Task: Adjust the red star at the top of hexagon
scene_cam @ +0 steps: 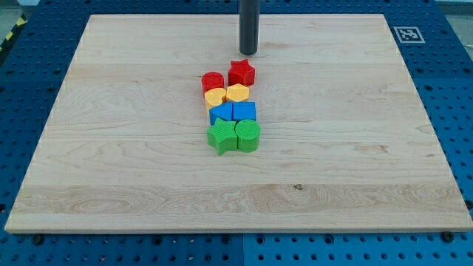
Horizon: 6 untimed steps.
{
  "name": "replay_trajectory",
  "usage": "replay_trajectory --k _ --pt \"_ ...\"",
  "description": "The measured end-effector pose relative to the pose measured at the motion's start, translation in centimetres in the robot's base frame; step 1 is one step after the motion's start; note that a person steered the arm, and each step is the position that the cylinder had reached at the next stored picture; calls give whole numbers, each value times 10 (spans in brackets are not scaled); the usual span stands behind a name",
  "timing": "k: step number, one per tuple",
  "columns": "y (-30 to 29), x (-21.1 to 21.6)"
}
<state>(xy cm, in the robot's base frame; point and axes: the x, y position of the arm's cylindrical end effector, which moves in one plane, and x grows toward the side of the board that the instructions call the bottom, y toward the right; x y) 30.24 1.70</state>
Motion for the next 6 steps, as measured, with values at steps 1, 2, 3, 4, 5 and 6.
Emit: replay_trajectory --k 1,2,3,4,5,6 --pt "0 27" --pt "0 35" --pt "0 50" --pt "0 50" --pt "0 50" --pt "0 50"
